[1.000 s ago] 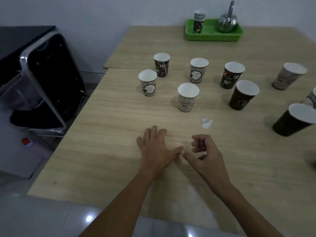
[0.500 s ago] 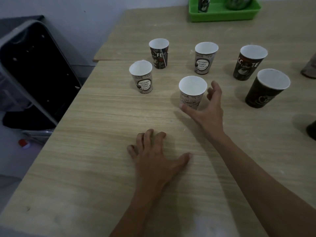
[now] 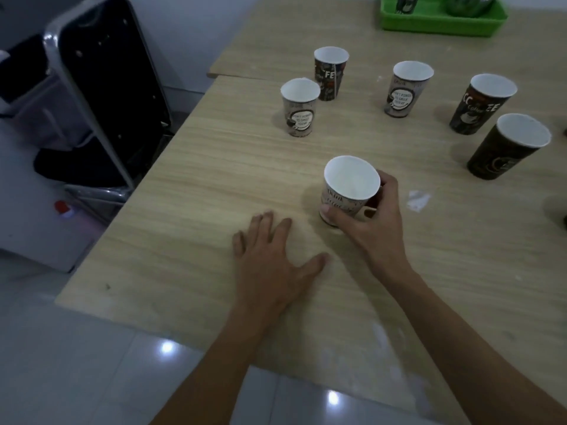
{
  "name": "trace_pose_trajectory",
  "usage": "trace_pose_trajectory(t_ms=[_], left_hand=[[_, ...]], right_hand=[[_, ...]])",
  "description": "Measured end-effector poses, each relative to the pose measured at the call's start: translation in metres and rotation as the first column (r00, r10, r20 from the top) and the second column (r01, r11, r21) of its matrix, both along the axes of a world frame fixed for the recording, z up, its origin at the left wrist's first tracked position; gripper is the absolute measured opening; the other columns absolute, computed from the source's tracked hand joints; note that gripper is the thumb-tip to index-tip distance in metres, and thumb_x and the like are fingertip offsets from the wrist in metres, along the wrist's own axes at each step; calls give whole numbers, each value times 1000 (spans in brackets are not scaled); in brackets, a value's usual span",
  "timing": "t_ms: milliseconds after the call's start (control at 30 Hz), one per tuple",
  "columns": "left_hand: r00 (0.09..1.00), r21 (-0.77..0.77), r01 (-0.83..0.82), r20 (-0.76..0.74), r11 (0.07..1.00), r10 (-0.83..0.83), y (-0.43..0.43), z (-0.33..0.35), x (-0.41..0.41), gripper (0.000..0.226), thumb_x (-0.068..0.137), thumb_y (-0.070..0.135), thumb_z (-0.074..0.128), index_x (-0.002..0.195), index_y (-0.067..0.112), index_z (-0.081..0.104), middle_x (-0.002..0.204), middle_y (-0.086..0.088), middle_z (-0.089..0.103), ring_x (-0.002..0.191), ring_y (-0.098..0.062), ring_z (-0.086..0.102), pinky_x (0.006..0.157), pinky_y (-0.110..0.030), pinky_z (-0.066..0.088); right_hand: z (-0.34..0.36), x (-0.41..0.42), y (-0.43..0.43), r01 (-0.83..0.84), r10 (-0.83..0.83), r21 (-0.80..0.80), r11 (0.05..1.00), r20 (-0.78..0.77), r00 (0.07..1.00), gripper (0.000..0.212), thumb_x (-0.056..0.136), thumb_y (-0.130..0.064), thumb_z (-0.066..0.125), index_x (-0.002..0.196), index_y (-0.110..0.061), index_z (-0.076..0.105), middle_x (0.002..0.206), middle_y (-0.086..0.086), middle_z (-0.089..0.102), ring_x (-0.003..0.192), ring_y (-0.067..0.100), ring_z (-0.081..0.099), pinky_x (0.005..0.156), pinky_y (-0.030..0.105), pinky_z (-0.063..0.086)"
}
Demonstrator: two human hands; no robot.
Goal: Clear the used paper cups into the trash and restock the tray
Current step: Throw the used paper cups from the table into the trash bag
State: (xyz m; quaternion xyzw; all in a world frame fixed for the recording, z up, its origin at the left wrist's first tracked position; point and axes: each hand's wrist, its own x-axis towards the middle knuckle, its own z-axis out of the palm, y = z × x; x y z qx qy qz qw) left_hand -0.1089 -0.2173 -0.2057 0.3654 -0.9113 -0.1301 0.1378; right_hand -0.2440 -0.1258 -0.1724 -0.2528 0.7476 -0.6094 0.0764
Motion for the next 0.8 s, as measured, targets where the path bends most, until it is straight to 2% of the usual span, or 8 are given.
trace_pose_trajectory(t_ms=[67, 133, 200, 433, 533, 600, 700, 800], left_hand=[[999, -17, -38, 13, 999, 38, -13, 2, 33, 94, 65, 85, 29, 138, 27, 45, 154, -3, 32, 144, -19, 22, 114, -46, 17], [998, -14, -58, 28, 998, 58, -23, 4, 67, 93, 67, 83, 29, 138, 25, 45, 154, -5, 33, 143, -21, 25, 113, -47, 19], [997, -27, -75, 18, 997, 75, -32, 4, 97, 91, 70, 81, 31, 136, 21, 48, 151, -9, 37, 141, -24, 30, 111, -49, 22], [997, -99, -24, -75, 995, 17, -41, -17, 180, 72, 86, 66, 34, 137, 17, 49, 149, -15, 40, 140, -31, 32, 111, -51, 21], [989, -93, 5, -147, 996, -19, -40, -23, 196, 71, 90, 64, 32, 138, 15, 49, 149, -15, 40, 141, -30, 31, 114, -46, 15], [971, -93, 26, -236, 995, -48, -39, -29, 206, 67, 93, 61, 33, 134, 11, 51, 147, -15, 42, 141, -28, 31, 114, -48, 17], [901, -113, -5, -431, 994, -44, -27, -46, 229, 46, 91, 44, 51, 123, 11, 55, 139, -14, 50, 135, -27, 40, 108, -51, 29], [833, -117, -99, -553, 988, 18, -5, -77, 250, 40, 82, 32, 65, 115, 13, 52, 123, -14, 58, 117, -23, 51, 99, -35, 36]], right_hand=[[1, 28, 1, -41, 41, 0, 999, 17, 999, 74, 61, -20, 88, 121, -23, 44, 110, -22, 54, 95, -5, 54, 85, 23, 48], [3, 60, -1, -73, 74, -19, 997, 45, 996, 72, 59, -24, 87, 119, -26, 45, 111, -19, 57, 98, 4, 58, 86, 40, 52], [6, 93, -5, -106, 109, -48, 993, 72, 991, 72, 57, -27, 85, 118, -27, 46, 112, -16, 59, 100, 9, 59, 84, 46, 52], [10, 180, -18, -159, 166, -88, 983, 79, 983, 71, 55, -29, 86, 114, -31, 47, 112, -15, 59, 102, 10, 60, 83, 43, 55], [13, 201, -19, -173, 183, -111, 979, 83, 980, 70, 53, -33, 84, 112, -35, 47, 112, -17, 59, 101, 6, 60, 81, 40, 57], [16, 214, -18, -207, 221, -137, 969, 94, 971, 69, 53, -35, 84, 112, -34, 47, 115, -12, 59, 103, 9, 61, 81, 39, 56], [16, 233, -14, -285, 302, -175, 942, 77, 950, 69, 55, -32, 84, 114, -31, 47, 120, -3, 57, 109, 16, 59, 83, 39, 55], [9, 252, -8, -389, 399, -185, 903, 19, 917, 71, 59, -29, 81, 119, -24, 44, 121, -8, 54, 116, 13, 55, 85, 27, 53]])
